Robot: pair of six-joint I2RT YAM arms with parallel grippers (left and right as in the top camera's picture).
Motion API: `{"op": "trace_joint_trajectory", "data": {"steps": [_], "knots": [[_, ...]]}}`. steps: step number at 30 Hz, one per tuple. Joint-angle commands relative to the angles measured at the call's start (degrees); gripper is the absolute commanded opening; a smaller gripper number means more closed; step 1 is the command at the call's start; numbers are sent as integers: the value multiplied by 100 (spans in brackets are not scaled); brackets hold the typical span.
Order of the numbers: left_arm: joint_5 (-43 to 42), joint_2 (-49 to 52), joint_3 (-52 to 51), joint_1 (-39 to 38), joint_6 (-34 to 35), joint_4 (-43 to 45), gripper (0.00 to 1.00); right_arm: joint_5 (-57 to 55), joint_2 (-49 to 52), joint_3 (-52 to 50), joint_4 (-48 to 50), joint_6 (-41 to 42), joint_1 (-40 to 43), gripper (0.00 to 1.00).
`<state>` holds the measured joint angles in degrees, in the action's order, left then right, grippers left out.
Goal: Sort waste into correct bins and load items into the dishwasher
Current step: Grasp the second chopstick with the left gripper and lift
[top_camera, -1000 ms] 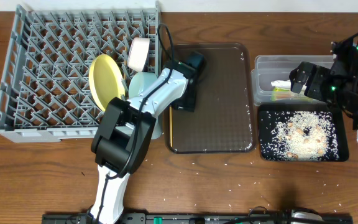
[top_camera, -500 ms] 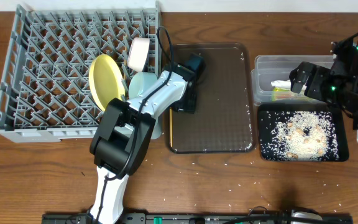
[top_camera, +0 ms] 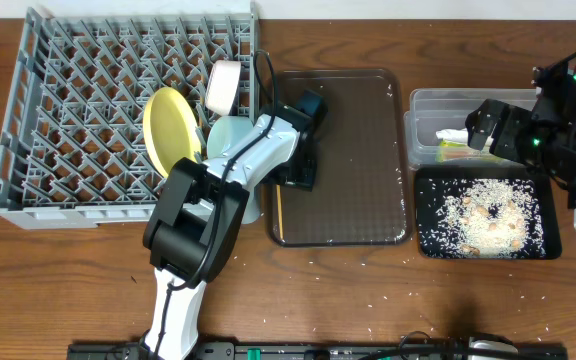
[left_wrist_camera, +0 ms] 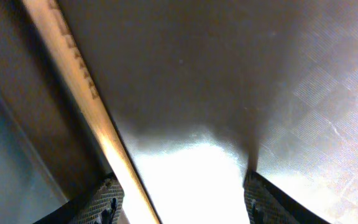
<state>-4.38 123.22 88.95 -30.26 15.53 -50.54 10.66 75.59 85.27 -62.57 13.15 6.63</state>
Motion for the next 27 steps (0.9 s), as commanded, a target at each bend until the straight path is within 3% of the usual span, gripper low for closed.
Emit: {"op": "trace_joint_trajectory", "data": {"steps": [1, 19, 27], "knots": [[-144, 87, -175, -59, -201, -37, 59, -13, 7, 11, -7, -52, 48, 99], [142, 90, -575, -68, -243, 424, 55, -13, 7, 11, -7, -52, 48, 99], [251, 90, -743, -68, -243, 595, 45, -13, 7, 11, -7, -52, 48, 99]]}}
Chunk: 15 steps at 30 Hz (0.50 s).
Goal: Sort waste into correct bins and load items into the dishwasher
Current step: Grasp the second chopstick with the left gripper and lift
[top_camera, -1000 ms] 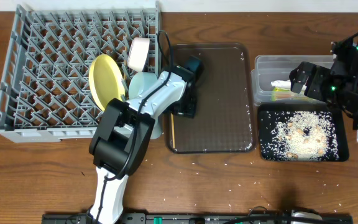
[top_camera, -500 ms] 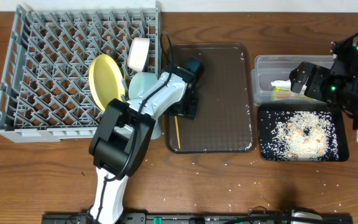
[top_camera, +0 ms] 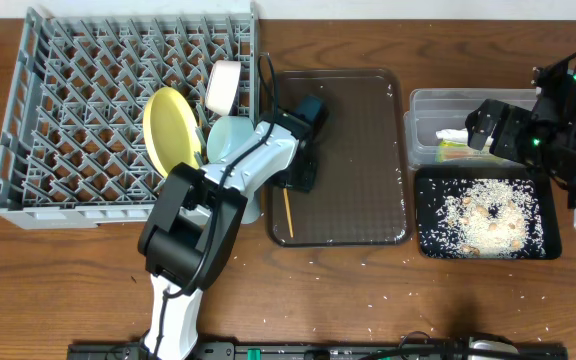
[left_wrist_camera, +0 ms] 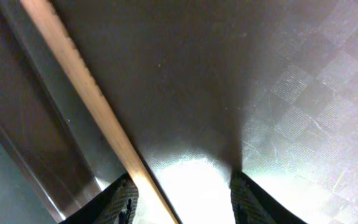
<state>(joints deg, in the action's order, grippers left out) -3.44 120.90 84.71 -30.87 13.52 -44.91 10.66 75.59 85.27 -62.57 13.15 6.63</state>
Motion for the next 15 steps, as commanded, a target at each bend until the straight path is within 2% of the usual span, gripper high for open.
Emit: {"op": "trace_joint_trajectory", "data": {"steps": [1, 7, 8, 15], "knots": [[157, 321, -323, -7, -42, 35, 41, -13, 7, 11, -7, -55, 48, 99], [175, 321, -323, -7, -42, 44, 19, -13, 7, 11, -7, -52, 48, 99], [177, 321, -323, -7, -42, 42, 10, -13, 7, 11, -7, -55, 48, 99], [197, 306, -315, -7, -42, 2, 8, -13, 7, 11, -7, -52, 48, 99]]}}
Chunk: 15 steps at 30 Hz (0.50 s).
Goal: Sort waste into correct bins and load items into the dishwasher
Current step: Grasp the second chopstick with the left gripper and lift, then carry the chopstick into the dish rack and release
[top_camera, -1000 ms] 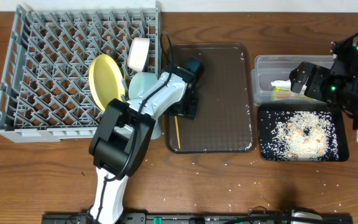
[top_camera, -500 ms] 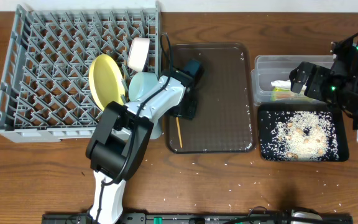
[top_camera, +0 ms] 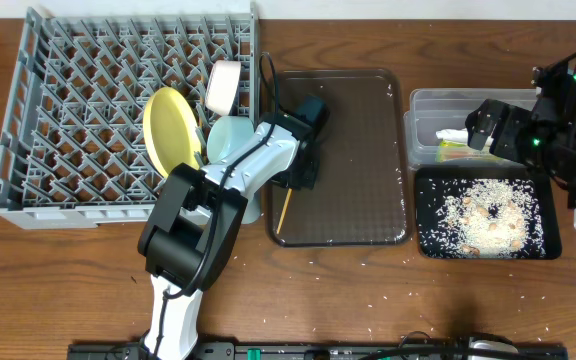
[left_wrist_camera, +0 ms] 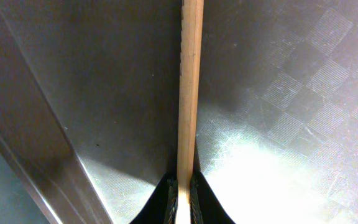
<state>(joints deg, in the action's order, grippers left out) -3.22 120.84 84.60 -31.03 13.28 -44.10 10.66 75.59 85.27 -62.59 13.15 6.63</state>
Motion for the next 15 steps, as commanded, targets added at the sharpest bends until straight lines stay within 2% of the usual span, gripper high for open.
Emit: {"op": "trace_joint_trajectory", "data": {"steps": [1, 8, 15], "knots": [[175, 297, -282, 9, -17, -111, 7, -13, 7, 11, -4, -52, 48, 99], [170, -203, 313, 7, -15, -688, 7, -13, 7, 11, -4, -52, 48, 99], [181, -1480, 756, 11, -17, -667, 7, -13, 7, 11, -4, -52, 48, 99]]}}
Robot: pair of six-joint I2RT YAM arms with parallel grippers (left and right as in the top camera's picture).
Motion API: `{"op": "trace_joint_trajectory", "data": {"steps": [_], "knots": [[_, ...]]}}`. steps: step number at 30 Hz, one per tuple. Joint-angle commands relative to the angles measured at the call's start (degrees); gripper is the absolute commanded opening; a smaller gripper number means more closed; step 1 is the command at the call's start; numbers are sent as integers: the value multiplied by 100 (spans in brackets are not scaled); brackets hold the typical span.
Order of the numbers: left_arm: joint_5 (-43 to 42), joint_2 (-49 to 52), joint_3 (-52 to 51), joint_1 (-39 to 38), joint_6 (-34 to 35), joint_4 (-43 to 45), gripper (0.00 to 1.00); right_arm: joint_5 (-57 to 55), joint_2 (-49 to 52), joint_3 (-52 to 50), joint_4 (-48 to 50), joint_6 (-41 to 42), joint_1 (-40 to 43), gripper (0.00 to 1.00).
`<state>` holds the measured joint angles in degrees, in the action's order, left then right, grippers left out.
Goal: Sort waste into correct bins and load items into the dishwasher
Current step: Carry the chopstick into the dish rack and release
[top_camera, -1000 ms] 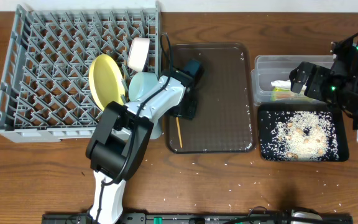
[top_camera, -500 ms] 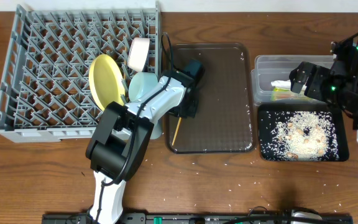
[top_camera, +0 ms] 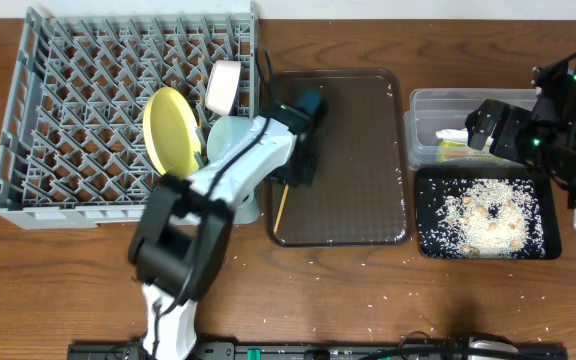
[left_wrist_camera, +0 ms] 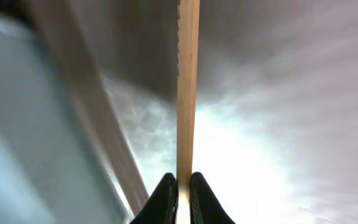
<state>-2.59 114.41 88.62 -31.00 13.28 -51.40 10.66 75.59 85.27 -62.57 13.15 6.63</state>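
Observation:
My left gripper (top_camera: 296, 170) is shut on a wooden chopstick (top_camera: 280, 207) at the left side of the brown tray (top_camera: 358, 150). In the left wrist view the fingertips (left_wrist_camera: 166, 190) pinch the stick (left_wrist_camera: 188, 81), which runs straight away from them over the blurred tray floor. The grey dish rack (top_camera: 68, 60) holds a yellow plate (top_camera: 168, 130), a white cup (top_camera: 225, 85) and a pale green bowl (top_camera: 230, 140). My right gripper (top_camera: 480, 125) hangs over the clear bin (top_camera: 448, 100); its jaws cannot be made out.
A black bin (top_camera: 483, 215) with rice and food scraps sits in front of the clear bin, which holds a white wrapper (top_camera: 451, 135). Rice grains lie scattered on the wooden table (top_camera: 368, 290). The rack's right wall is close to the left arm.
The left gripper, still shut on the chopstick, now holds it higher above the tray floor and nearer the tray's left rim, with the pale green bowl in view beside it. The right arm has not moved.
The left gripper stood open on the tray beside the chopstick lying along the left rim. Then the stick lay slanted between its open fingers. Then the fingers were shut on it, and now it is raised off the tray. The right arm stayed still.

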Motion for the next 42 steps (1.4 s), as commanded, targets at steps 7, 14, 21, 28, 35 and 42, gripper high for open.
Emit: {"op": "trace_joint_trajectory", "data": {"steps": [7, 14, 21, 28, 35, 42], "knots": [[914, -1853, 354, 13, -20, 247, 7, -13, 7, 11, -7, -55, 48, 99], [2439, -2006, 352, 369, -483, 544, 8, -13, 7, 11, -7, -52, 48, 99], [2406, -1943, 352, 1421, -1172, 1674, 8, -13, 7, 11, -7, -52, 48, 99], [1867, -1366, 352, 2050, -1853, 2319, 8, -13, 7, 11, -7, -52, 48, 99], [1875, -634, 352, 2098, -2186, 2734, 8, -13, 7, 11, -7, -55, 48, 99], [2280, -210, 350, 2133, -2181, 3261, 8, -13, 7, 11, -7, -52, 48, 99]]}}
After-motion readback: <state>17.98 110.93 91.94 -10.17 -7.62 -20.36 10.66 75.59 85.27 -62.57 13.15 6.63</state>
